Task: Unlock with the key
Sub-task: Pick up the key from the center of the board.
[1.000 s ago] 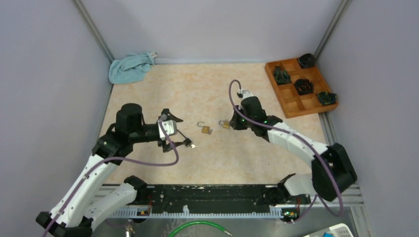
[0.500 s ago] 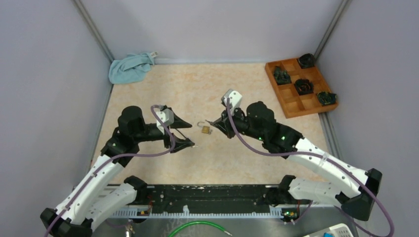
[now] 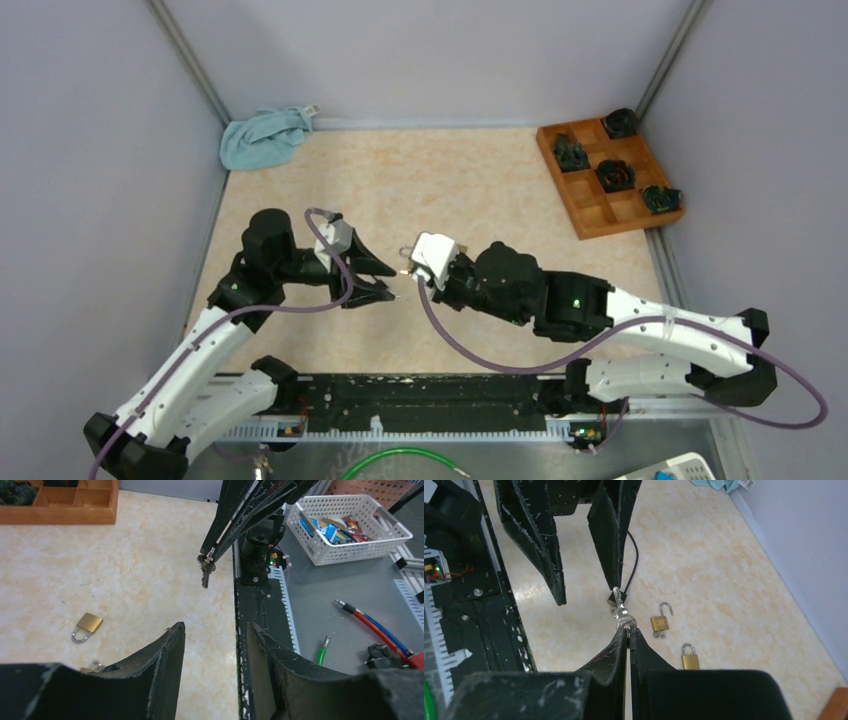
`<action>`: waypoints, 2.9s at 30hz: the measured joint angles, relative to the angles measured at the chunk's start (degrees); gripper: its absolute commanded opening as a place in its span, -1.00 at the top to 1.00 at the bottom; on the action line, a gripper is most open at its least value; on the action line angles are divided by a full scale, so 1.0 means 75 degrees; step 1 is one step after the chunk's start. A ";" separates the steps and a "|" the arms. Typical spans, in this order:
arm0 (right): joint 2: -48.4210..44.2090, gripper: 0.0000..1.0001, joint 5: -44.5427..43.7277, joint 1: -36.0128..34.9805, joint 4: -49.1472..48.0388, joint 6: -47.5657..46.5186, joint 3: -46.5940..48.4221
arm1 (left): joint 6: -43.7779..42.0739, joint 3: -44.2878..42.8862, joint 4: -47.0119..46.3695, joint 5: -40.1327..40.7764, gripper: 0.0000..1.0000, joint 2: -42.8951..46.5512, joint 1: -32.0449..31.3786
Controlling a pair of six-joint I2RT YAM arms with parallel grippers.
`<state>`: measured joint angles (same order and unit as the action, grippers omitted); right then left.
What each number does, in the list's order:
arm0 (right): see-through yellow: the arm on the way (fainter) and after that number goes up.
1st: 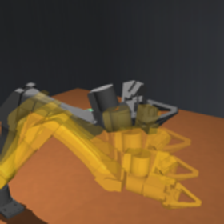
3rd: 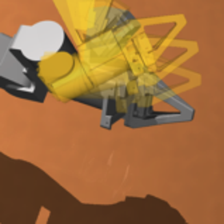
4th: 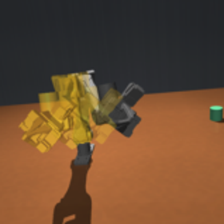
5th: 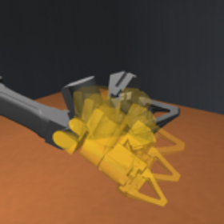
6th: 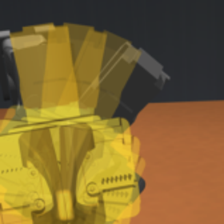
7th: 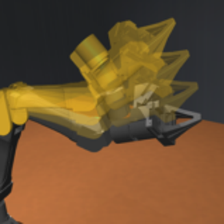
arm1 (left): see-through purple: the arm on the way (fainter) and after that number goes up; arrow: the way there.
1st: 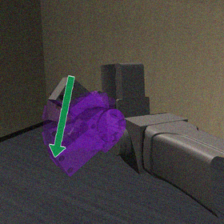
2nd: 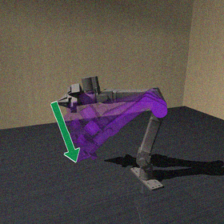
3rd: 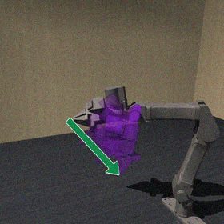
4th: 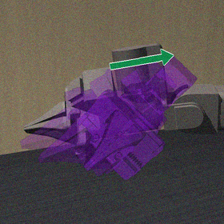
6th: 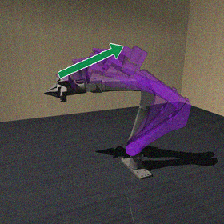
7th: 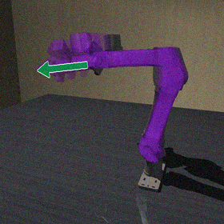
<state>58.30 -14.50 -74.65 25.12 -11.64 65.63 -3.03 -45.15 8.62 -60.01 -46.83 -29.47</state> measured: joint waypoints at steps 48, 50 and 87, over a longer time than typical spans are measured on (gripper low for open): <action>0.2809 1.00 0.1326 0.2226 0.1527 0.6126 0.3080 | -0.3439 0.0624 -0.1367 0.3110 -0.19 0.0752 -0.0102; 0.3037 1.00 0.1113 0.2209 0.1594 0.6441 0.3246 | -0.3031 0.0656 -0.1437 0.3171 -0.19 0.0597 -0.0125; 0.3040 1.00 0.0204 0.1868 0.1003 0.7790 0.3144 | -0.1437 0.1029 -0.2410 0.4395 0.90 0.0108 -0.0256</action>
<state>81.10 -12.97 -60.64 32.64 46.78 89.21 -13.80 -37.43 -9.45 -27.05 -46.02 -31.40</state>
